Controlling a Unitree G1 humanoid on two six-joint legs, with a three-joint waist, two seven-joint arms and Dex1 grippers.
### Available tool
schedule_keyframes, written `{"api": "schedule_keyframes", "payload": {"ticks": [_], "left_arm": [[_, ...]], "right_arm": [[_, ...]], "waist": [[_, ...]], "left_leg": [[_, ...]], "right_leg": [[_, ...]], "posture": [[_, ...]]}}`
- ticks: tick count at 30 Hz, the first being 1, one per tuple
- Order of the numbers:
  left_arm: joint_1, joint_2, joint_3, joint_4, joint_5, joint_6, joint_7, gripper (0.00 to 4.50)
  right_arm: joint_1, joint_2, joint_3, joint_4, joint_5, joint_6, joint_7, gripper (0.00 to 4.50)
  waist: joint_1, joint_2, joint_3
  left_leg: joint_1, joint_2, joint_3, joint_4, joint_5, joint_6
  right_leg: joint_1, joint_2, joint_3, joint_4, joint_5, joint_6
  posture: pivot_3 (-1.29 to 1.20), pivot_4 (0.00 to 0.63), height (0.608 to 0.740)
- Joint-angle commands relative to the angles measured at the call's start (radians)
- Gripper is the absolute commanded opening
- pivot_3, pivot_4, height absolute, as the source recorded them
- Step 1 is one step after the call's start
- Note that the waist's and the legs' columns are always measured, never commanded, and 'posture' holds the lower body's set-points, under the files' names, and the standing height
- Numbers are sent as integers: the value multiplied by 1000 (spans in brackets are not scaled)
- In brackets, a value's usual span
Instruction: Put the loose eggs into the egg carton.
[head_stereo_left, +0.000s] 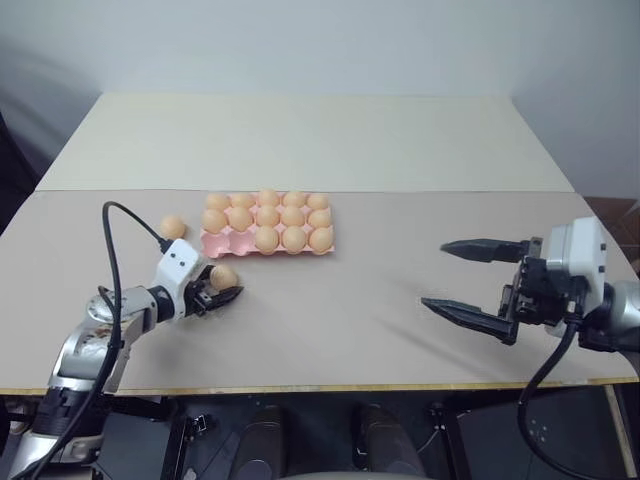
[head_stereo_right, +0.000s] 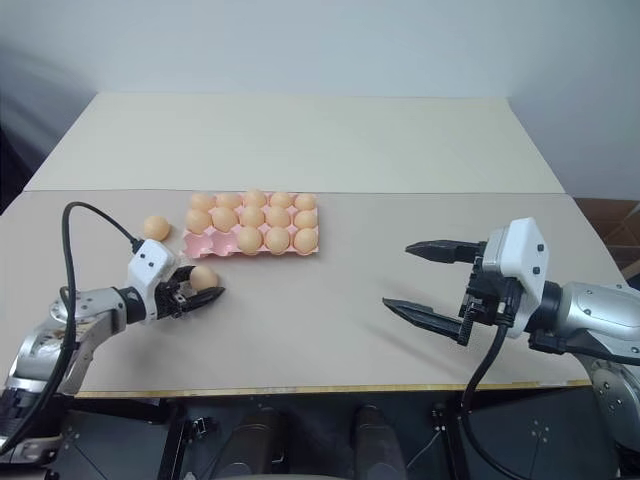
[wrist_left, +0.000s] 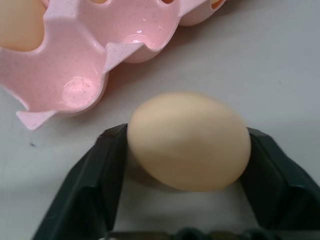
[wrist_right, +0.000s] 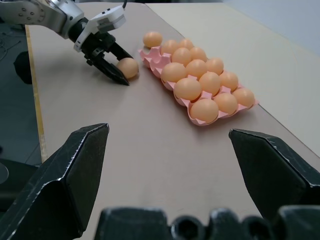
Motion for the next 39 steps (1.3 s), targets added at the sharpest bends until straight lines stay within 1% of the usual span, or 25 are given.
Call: {"api": "schedule_keyframes", "payload": {"ticks": [1, 4, 8, 10, 12, 14, 17, 19, 23, 26, 30, 31, 32, 36, 37, 39], "left_arm": [[10, 2, 11, 1, 12, -6, 5, 2355], [48, 21, 57, -43, -16, -30, -22, 2239], [130, 61, 192, -139, -136, -67, -143, 2239], [124, 76, 223, -163, -168, -63, -165, 2239], [77, 74, 222, -168, -187, -48, -157, 2239], [9, 57, 188, -155, -173, -31, -123, 2239], [-144, -13, 77, -78, -108, -31, -62, 2239], [-220, -45, 18, -3, -46, -47, -31, 2239], [-341, -79, -63, 161, 71, -71, 32, 2239], [-379, -94, -65, 212, 87, -69, 44, 2239], [-366, -90, -50, 192, 66, -55, 10, 2239], [-358, -84, -44, 177, 55, -45, -4, 2908], [-352, -80, -39, 167, 48, -38, -13, 3109], [-321, -54, 9, 116, 19, -28, -32, 4363], [-305, -43, 27, 101, 8, -33, -42, 4469], [-275, -28, 66, 70, -13, -41, -43, 4469]], "right_arm": [[-5, -7, -18, -19, 16, -11, 7, 4500], [-7, -5, -16, -19, 15, -10, 2, 4500], [7, 0, -25, -31, 17, -8, -10, 4500], [14, 3, -26, -36, 17, -9, -15, 4500], [16, 6, -22, -39, 16, -11, -21, 4500], [13, 9, -15, -40, 13, -13, -26, 4500], [4, 17, -2, -43, 8, -16, -37, 4500], [1, 20, 2, -45, 5, -18, -43, 4500], [21, 23, -14, -56, 7, -23, -46, 4500], [38, 27, -27, -73, 8, -24, -57, 4500], [55, 30, -41, -96, 15, -19, -76, 4500], [58, 30, -43, -101, 16, -18, -80, 4500], [60, 30, -44, -104, 17, -17, -84, 4500], [65, 30, -48, -108, 19, -20, -90, 4500], [63, 30, -46, -109, 18, -22, -92, 4500], [52, 32, -41, -112, 23, -26, -95, 4500]], "waist": [[0, 0, 0], [-3, 0, 0], [-9, 0, 0], [-5, 0, 0], [7, 0, 0], [14, 0, 0], [25, -1, 0], [25, -1, -1], [13, -2, -1], [7, -2, -1], [-1, -2, -1], [-1, -2, -1], [-1, -2, -1], [0, -2, -1], [-1, -2, -1], [-3, -2, -1]], "left_leg": [[0, 0, 0, 0, 0, 0], [0, 0, 0, 0, 0, 0], [-1, 1, 0, -1, 0, 0], [-1, 1, 0, 0, 0, 0], [-1, 1, 0, 0, 0, 0], [0, -1, 0, 0, 0, 0], [0, -2, 0, 1, 0, 0], [-1, -2, 0, 1, 0, 0], [-2, -2, 0, 1, -1, 1], [-2, -1, -1, 1, -1, 1], [-2, -1, -1, 1, 0, 1], [-2, -1, -1, 1, 0, 1], [-1, -1, -1, 1, 0, 1], [-1, -1, -1, 1, 0, 1], [-2, -1, -1, 1, 0, 1], [-1, -1, -1, 1, 0, 1]], "right_leg": [[0, 0, 0, 0, 0, 0], [0, 0, 0, 0, 0, 0], [-2, 0, 1, 0, 0, 0], [-2, 0, 0, 0, 0, -1], [-1, 0, -1, 0, -2, -3], [0, -1, -1, 0, -3, -6], [2, -2, -1, -1, -2, -4], [2, -2, -1, -2, 1, 1], [1, 0, 0, -2, 1, 1], [0, 0, -1, -2, 1, 1], [0, 0, 0, -1, 1, 1], [1, 0, 0, -1, 1, 1], [1, 0, 0, -1, 1, 1], [1, 0, 0, -1, 1, 1], [0, 0, 0, -1, 1, 1], [0, 0, 0, -1, 1, 1]], "posture": [[0, 150, 740], [0, 150, 740], [0, 150, 740], [0, 150, 740], [0, 150, 740], [0, 150, 740], [0, 150, 740], [0, 150, 740], [0, 150, 740], [0, 150, 740], [0, 150, 740], [0, 150, 740], [0, 150, 740], [0, 150, 740], [0, 150, 740], [0, 150, 740]]}}
